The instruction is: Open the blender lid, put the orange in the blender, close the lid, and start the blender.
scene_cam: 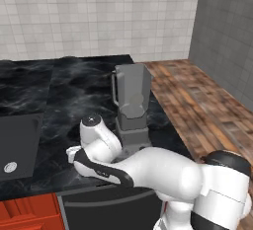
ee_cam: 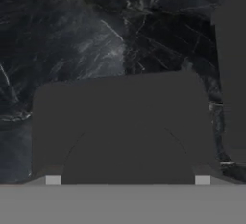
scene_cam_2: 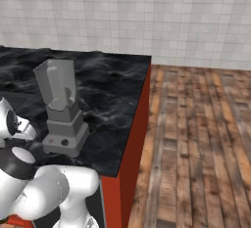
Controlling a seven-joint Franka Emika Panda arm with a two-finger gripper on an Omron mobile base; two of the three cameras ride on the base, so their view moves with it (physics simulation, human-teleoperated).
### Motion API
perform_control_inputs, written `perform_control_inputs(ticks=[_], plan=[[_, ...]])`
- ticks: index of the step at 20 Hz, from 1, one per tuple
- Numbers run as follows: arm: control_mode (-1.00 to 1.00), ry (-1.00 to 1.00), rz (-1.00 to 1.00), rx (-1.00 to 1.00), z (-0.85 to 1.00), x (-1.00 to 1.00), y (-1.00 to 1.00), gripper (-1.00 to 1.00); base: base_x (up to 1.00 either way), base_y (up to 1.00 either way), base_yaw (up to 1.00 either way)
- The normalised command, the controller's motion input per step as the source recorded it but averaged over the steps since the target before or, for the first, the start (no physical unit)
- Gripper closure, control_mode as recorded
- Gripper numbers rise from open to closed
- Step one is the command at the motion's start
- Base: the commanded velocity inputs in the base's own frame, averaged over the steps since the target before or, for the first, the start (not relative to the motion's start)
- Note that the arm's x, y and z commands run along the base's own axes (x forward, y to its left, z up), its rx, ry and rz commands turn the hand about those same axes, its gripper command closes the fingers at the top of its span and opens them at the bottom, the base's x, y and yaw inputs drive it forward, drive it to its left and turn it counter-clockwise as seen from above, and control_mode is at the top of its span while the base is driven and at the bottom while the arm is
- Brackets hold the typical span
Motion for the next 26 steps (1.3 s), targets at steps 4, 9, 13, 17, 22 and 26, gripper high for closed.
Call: perform_control_inputs(ticks=[4, 9, 13, 17, 22, 26], plan=[[-1.0, -0.1, 0.0, 0.02, 1.0, -0.21, -0.14, 1.0, 0.0, 0.0, 0.0], [-1.0, -0.08, 0.0, 0.0, 1.0, -0.08, -0.09, 1.0, 0.0, 0.0, 0.0], [-1.0, -0.12, -0.01, 0.0, 1.0, -0.09, -0.08, 1.0, 0.0, 0.0, 0.0], [-1.0, -0.11, -0.02, 0.0, 1.0, -0.05, -0.1, 1.0, 0.0, 0.0, 0.0], [-1.0, -0.1, -0.07, 0.0, 1.0, -0.05, -0.21, 1.0, 0.0, 0.0, 0.0], [-1.0, -0.13, -0.1, 0.0, 1.0, 0.0, -0.3, 1.0, 0.0, 0.0, 0.0]])
